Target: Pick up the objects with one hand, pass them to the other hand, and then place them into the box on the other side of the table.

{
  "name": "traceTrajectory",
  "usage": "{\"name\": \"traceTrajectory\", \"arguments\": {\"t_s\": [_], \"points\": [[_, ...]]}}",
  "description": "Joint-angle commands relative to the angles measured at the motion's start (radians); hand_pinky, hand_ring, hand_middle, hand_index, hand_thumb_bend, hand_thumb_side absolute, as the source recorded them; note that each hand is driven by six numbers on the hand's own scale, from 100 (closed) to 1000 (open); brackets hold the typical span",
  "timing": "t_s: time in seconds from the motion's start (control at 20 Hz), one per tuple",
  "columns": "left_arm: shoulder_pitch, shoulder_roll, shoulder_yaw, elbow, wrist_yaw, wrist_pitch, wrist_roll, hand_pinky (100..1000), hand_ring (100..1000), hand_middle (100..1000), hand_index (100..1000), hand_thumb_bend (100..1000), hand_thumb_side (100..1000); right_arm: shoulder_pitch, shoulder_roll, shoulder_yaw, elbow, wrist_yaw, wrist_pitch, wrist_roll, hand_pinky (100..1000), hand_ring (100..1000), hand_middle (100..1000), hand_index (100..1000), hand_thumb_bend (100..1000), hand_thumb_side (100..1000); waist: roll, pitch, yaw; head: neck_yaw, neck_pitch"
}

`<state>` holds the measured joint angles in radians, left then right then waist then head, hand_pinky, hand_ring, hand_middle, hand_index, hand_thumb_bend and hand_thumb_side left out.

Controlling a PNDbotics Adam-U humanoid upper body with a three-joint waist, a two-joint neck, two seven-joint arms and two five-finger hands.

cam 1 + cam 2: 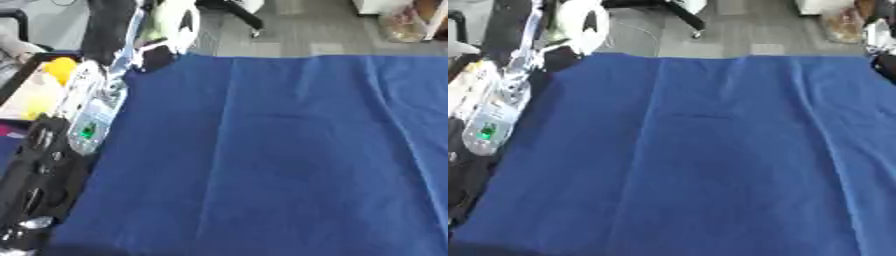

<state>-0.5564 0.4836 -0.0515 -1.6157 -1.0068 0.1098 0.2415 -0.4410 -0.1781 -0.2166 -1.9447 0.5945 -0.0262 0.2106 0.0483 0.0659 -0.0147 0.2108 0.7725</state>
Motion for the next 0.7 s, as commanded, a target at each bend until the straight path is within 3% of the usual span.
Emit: {"name": "traceTrajectory", "arguments": {"t_s": [0.05, 0.2, 0.35, 0.45, 0.55, 0.7], "points": [[-0.009, 0.112, 0.091, 0.069, -0.052, 0.052, -0.023, 363, 220, 134, 390, 100, 100, 0.005, -0.031, -0.015, -0.003, 0.005, 0.005, -0.011, 800, 457, 491, 818, 100, 443, 0.012, -0.040, -0.003, 0.047, -0.003], [-0.005, 0.181, 0.151, 0.146, -0.091, 0.100, -0.061, 363, 225, 136, 368, 100, 100, 0.021, -0.034, -0.021, 0.001, 0.002, 0.006, -0.013, 800, 455, 490, 818, 100, 442, 0.013, -0.045, -0.009, 0.076, -0.003], [-0.005, 0.216, 0.169, 0.225, -0.134, 0.148, -0.098, 366, 236, 142, 355, 100, 100, 0.037, -0.034, -0.028, 0.006, 0.000, 0.009, -0.014, 800, 453, 489, 819, 100, 439, 0.012, -0.050, -0.013, 0.068, -0.003], [-0.010, 0.224, 0.164, 0.284, -0.166, 0.185, -0.127, 369, 242, 147, 367, 100, 100, 0.041, -0.036, -0.028, 0.008, -0.002, 0.008, -0.013, 801, 453, 489, 819, 100, 438, 0.011, -0.051, -0.017, 0.033, -0.003], [-0.040, 0.223, 0.126, 0.429, -0.195, 0.253, -0.121, 371, 246, 151, 375, 100, 100, 0.043, -0.036, -0.026, 0.012, -0.004, 0.005, -0.010, 802, 452, 489, 819, 100, 436, 0.009, -0.053, -0.025, 0.001, -0.003], [-0.072, 0.212, 0.101, 0.631, -0.196, 0.304, -0.099, 373, 250, 151, 382, 100, 100, 0.046, -0.034, -0.024, 0.016, -0.008, 0.001, -0.004, 803, 451, 488, 819, 100, 434, 0.007, -0.052, -0.037, -0.011, -0.003]]}}
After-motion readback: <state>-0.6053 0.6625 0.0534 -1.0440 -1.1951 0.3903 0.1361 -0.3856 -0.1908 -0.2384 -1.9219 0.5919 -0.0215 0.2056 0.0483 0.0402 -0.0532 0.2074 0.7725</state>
